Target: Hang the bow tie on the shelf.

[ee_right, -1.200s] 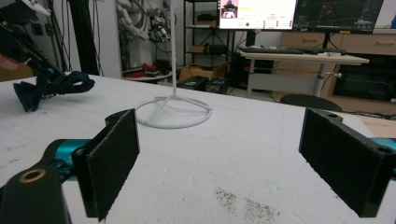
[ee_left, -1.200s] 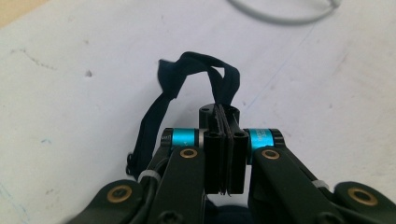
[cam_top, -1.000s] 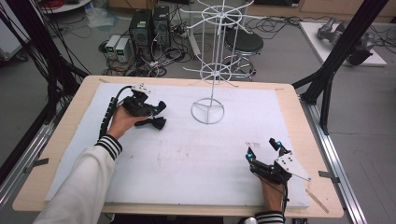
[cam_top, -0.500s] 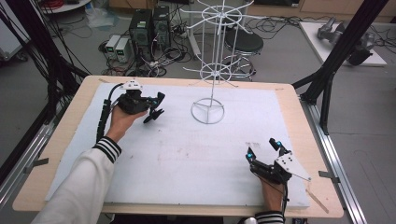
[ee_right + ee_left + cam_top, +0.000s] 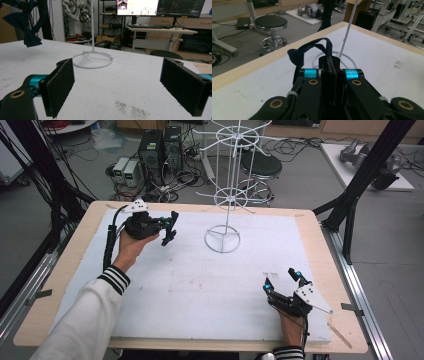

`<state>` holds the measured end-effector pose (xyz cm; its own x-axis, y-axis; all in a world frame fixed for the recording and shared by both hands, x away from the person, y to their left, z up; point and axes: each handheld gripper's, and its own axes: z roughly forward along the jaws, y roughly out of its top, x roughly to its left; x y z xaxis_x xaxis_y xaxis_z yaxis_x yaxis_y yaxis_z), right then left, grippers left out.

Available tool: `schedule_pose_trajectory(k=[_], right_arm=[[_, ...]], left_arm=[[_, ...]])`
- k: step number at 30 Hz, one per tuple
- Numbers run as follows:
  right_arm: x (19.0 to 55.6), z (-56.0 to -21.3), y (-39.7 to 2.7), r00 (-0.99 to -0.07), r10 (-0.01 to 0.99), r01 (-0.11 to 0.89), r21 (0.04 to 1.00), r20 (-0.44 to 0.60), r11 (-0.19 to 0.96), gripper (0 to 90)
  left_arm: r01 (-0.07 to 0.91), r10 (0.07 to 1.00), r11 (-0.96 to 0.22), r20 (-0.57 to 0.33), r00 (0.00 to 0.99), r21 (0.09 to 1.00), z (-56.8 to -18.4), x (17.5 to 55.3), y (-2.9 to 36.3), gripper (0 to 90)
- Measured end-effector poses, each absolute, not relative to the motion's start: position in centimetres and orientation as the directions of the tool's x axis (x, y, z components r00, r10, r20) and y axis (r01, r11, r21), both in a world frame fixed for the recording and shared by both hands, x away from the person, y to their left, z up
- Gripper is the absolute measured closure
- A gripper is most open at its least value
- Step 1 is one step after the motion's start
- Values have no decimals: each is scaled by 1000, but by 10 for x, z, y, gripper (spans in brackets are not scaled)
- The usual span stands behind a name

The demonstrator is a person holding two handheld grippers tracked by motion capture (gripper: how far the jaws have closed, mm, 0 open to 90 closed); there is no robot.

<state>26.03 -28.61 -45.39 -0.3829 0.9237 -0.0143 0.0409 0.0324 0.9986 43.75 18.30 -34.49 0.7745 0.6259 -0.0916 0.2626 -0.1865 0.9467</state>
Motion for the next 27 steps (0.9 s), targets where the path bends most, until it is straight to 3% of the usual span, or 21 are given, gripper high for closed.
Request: schedule_pose_trajectory(k=[27], right_arm=[[260,-454,-286,-383,923,40,999,-17,35,114]], left_arm=[[205,556,-142,-93,826,968,-304,430,148,884]])
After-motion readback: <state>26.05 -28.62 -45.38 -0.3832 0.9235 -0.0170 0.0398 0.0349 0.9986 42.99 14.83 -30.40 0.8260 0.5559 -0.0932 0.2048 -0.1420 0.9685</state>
